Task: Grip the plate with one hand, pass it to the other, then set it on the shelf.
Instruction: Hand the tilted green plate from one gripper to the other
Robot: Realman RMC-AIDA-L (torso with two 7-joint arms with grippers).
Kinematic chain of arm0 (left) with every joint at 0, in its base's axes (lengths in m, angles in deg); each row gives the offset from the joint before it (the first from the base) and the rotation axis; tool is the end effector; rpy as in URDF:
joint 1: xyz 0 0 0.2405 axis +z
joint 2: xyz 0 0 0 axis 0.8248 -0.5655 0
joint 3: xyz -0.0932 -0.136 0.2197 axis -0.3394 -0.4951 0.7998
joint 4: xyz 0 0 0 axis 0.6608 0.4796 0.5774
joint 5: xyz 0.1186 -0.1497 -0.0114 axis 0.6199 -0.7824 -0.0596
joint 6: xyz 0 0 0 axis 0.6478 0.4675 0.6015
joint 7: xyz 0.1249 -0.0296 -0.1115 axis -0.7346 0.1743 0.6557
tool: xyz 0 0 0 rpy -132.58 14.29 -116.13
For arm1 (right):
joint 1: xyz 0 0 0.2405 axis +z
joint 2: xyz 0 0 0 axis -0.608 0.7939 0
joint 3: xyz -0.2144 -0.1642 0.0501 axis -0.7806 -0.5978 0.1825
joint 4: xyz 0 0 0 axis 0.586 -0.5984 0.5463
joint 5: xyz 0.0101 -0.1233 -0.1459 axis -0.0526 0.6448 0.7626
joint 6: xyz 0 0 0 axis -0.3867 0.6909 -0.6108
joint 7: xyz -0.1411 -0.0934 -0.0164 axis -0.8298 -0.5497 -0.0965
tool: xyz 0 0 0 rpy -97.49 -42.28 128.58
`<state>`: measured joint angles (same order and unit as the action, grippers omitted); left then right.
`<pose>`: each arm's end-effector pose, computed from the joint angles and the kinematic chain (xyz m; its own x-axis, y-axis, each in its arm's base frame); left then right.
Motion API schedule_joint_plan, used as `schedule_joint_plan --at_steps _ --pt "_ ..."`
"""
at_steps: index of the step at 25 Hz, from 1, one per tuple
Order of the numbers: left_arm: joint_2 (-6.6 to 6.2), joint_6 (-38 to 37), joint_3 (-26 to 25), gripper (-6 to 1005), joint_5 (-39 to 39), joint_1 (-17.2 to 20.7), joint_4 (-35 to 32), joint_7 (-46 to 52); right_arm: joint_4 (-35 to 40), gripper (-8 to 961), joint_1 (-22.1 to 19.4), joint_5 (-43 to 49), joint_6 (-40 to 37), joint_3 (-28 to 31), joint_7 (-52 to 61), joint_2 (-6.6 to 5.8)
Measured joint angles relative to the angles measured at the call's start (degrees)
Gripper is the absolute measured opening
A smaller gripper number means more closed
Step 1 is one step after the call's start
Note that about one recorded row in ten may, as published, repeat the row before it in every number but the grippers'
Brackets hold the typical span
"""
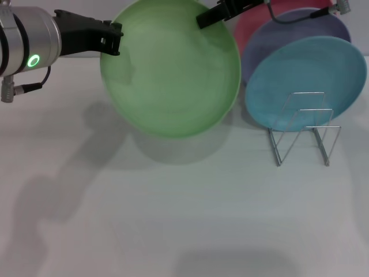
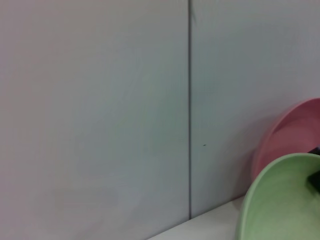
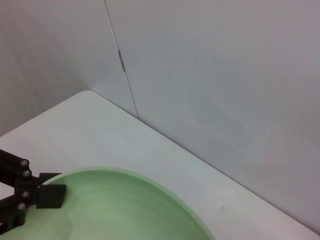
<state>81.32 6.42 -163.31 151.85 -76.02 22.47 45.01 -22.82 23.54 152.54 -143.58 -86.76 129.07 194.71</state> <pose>-0.1314 0.3753 0.0270 0.8294 0.3868 0.4032 0.5548 -0.4847 -0.6762 0.0808 0.4757 0.0108 0.8171 -0.5216 -0.2456 -0.5763 -0.7265 -0.3742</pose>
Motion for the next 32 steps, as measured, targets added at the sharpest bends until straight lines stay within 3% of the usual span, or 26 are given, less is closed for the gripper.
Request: schedule_joint_plan --at_steps 4,7,10,15,17,29,32 --pt "0.0 -0.1 -0.3 72 -1.2 0.0 -0.2 -0.6 -0.4 349 -0.4 -0.3 0.5 -0.5 -2.0 0.32" --pt "-0.1 -0.3 -0.5 73 -1.6 0.2 -0.3 -0.7 1.1 315 -2.0 -2.6 1.2 -0.5 -7.6 1.92" --pt "-0.11 -0.6 -0.8 74 -2.1 0.2 -0.3 -0.8 2.6 282 -3.0 -3.3 1.3 -0.7 -8.2 2.46" --pt "-0.02 -2.8 -0.8 75 -3.3 0.6 -0.4 -2.0 6.5 143 -5.1 -4.5 -0.2 -1.0 -8.2 2.84" --pt "0.11 -5.2 -0.3 76 -4.5 1.2 -0.4 -2.9 8.3 136 -6.6 -5.9 -1.2 -1.4 -8.2 2.9" --pt "0.23 -6.3 0.4 283 -5.5 1.1 0.4 -3.0 12.9 88 -9.8 -6.8 -3.1 -2.3 -6.9 2.99" --pt "0.19 -7.7 0.4 408 -5.4 2.0 1.9 -3.0 14.6 75 -10.7 -6.3 -4.2 -2.4 -6.6 3.01"
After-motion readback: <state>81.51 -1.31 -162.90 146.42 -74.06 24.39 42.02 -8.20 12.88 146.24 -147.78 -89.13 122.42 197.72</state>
